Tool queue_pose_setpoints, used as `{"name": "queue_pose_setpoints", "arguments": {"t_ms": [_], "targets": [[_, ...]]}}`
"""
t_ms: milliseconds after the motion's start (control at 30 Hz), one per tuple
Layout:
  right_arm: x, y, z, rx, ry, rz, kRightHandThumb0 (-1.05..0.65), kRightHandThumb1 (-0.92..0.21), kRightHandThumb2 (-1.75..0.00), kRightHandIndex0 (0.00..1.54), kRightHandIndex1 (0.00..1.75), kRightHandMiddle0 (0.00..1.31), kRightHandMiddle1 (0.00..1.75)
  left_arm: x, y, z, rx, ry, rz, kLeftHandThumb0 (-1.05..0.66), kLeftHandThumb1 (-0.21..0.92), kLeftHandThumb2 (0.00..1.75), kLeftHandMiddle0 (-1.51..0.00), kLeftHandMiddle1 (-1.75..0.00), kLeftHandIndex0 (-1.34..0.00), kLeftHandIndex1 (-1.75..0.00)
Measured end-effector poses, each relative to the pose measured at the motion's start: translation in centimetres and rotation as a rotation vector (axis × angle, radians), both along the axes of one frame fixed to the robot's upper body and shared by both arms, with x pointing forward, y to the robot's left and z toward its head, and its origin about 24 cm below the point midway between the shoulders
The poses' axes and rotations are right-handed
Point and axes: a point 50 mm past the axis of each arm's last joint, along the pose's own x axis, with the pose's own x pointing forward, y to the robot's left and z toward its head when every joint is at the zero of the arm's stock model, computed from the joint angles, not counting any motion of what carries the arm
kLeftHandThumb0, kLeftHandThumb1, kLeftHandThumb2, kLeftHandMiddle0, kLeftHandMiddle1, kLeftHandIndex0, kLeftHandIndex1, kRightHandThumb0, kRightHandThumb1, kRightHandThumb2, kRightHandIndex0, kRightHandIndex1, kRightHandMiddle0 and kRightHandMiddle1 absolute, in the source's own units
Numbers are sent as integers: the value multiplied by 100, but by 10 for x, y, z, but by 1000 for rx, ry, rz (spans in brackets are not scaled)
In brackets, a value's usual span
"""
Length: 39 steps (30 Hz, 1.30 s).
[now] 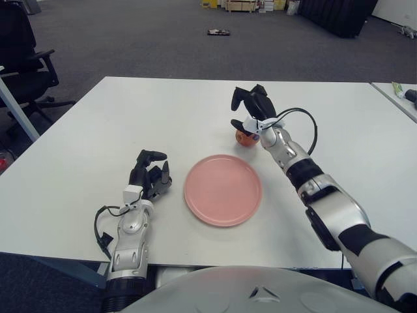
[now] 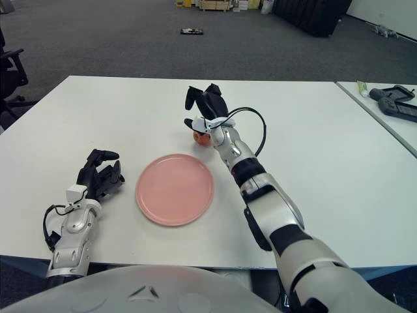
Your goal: Put the apple into the plate.
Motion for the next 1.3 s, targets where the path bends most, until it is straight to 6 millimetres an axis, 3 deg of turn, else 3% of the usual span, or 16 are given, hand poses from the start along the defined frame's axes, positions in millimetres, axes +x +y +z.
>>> {"name": "queue_pose_setpoints", "arguments": {"t_ms": [533, 700, 733, 767, 800, 833, 900, 933, 967, 1033, 1067, 1200, 1300], "targets": [[-32, 2, 14, 26, -4, 107, 0, -2, -163, 88, 163, 61, 175, 0, 0, 0, -1, 0, -3, -39, 66, 90, -82, -175, -36, -175], [-35, -1, 21, 38, -32, 111, 0, -2, -165, 84, 171, 61, 175, 0, 1, 0, 2, 1, -4, -39, 66, 90, -82, -175, -36, -175], [-35, -3, 21, 39, -37, 112, 0, -11, -153, 76, 172, 60, 168, 0, 1, 0, 2, 1, -4, -39, 66, 90, -82, -175, -36, -175], [-34, -4, 21, 39, -38, 114, 0, -27, -131, 63, 173, 56, 158, 0, 1, 0, 2, 1, -4, -39, 66, 90, -82, -175, -36, -175], [-33, -6, 20, 38, -36, 115, -14, -43, -110, 40, 168, 50, 160, 0, 1, 0, 2, 1, -4, -39, 66, 90, -82, -175, -36, -175], [-32, -8, 18, 36, -28, 114, -19, -49, -101, 32, 167, 48, 161, 0, 1, 0, 2, 1, -4, -39, 66, 90, -82, -175, -36, -175], [-29, -12, 12, 29, 2, 104, -39, -43, -96, 13, 113, 20, 132, 0, 1, 0, 3, 1, -4, -39, 66, 90, -82, -175, -36, -175], [-28, -14, 8, 25, 20, 99, -42, -42, -95, 10, 105, 16, 128, 0, 1, 0, 3, 1, -4, -39, 66, 90, -82, -175, -36, -175], [-27, -16, 4, 18, 39, 92, -50, -42, -93, 7, 79, 10, 113, 0, 1, 0, 3, 1, -5, -39, 66, 90, -82, -175, -35, -175], [-24, -21, -4, -1, 78, 82, -59, -44, -89, 3, 50, 5, 95, 0, 1, 0, 3, 1, -5, -39, 66, 89, -82, -175, -35, -175], [-23, -23, -8, -11, 94, 78, -66, -47, -83, 2, 32, 3, 77, 0, 1, 0, 3, 1, -5, -39, 66, 89, -82, -175, -35, -175], [-21, -30, -21, -77, 146, 66, -82, -56, -64, 0, 7, 1, 28, 0, 1, 0, 2, 1, -6, -39, 66, 90, -83, -175, -36, -175], [-21, -31, -25, -139, 164, 69, -89, -60, -53, 0, 2, 0, 9, 0, 1, 0, 3, 1, -5, -39, 65, 90, -83, -175, -36, -175]]}}
